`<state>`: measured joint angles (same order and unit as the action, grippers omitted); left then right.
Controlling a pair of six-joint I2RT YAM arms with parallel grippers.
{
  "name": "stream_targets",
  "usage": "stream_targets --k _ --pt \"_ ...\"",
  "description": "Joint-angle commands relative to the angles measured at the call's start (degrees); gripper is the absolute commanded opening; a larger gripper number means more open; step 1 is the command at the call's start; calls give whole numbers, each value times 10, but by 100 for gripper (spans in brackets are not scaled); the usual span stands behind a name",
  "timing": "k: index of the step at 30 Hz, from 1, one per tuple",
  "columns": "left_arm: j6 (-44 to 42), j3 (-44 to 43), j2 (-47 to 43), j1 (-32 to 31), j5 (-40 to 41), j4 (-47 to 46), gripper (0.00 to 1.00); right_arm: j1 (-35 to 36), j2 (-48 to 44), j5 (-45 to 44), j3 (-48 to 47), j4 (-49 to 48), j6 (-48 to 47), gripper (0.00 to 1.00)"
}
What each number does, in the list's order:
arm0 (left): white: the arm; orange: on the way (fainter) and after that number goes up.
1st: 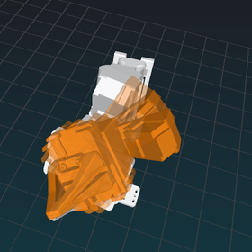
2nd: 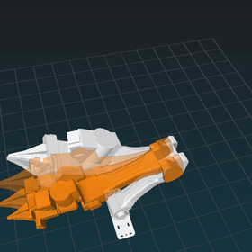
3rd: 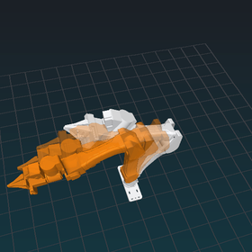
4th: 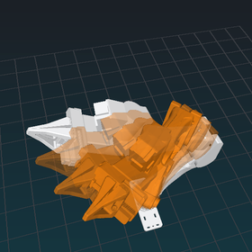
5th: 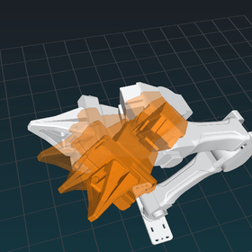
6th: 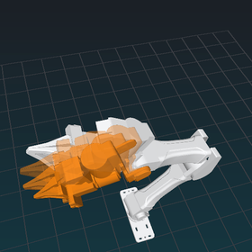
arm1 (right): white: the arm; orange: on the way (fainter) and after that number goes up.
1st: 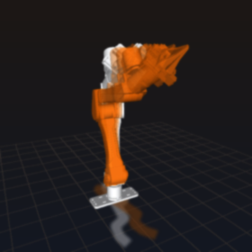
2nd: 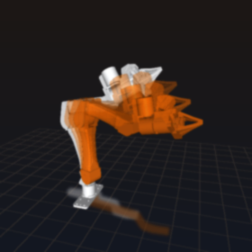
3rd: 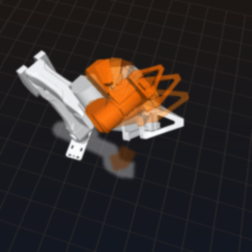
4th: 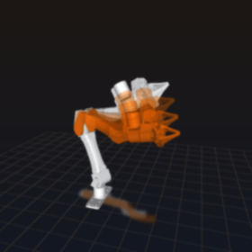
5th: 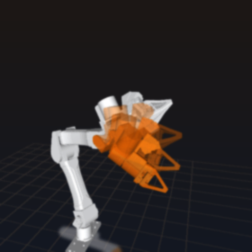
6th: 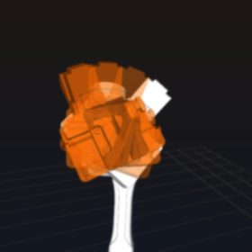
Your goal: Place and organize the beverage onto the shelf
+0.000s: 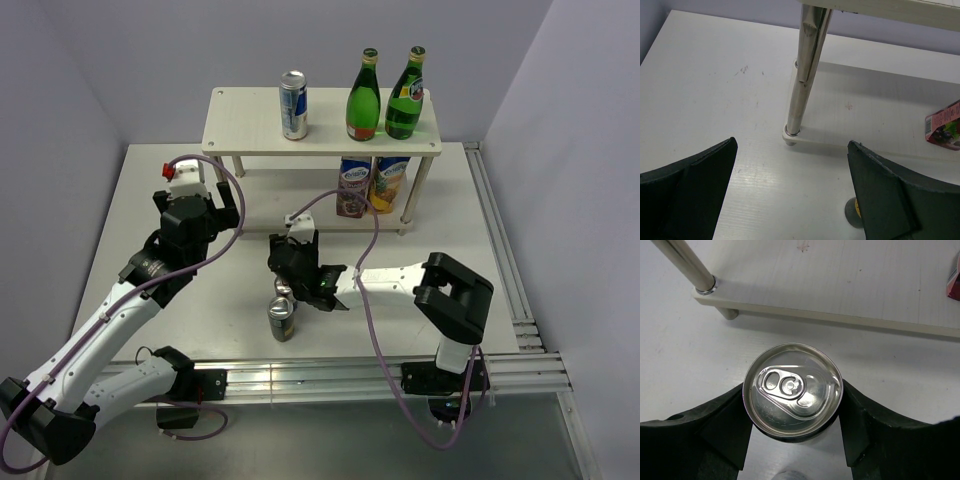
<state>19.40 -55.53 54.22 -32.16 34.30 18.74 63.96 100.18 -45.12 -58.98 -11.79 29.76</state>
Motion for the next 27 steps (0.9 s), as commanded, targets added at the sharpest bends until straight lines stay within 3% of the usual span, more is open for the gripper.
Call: stream_targets --k 1,2,3,5,15,27 --pt "7 -23 -3 3 -2 -7 99 -6 8 1 -19 -12 5 30" --pt "7 -24 -3 2 -1 -6 99 -8 5 2 -19 -12 4 25" --pt "7 -24 -3 3 -1 -6 99 -8 3 2 -18 -13 3 10" --pt "7 -24 -3 3 0 -6 99 -8 -6 -1 -18 -15 -2 1" --pt "7 -24 -3 4 3 -7 99 -8 -70 -52 -62 -24 -67 0" --pt "7 -22 -5 4 9 -10 99 -46 -46 -95 -110 -231 -228 0"
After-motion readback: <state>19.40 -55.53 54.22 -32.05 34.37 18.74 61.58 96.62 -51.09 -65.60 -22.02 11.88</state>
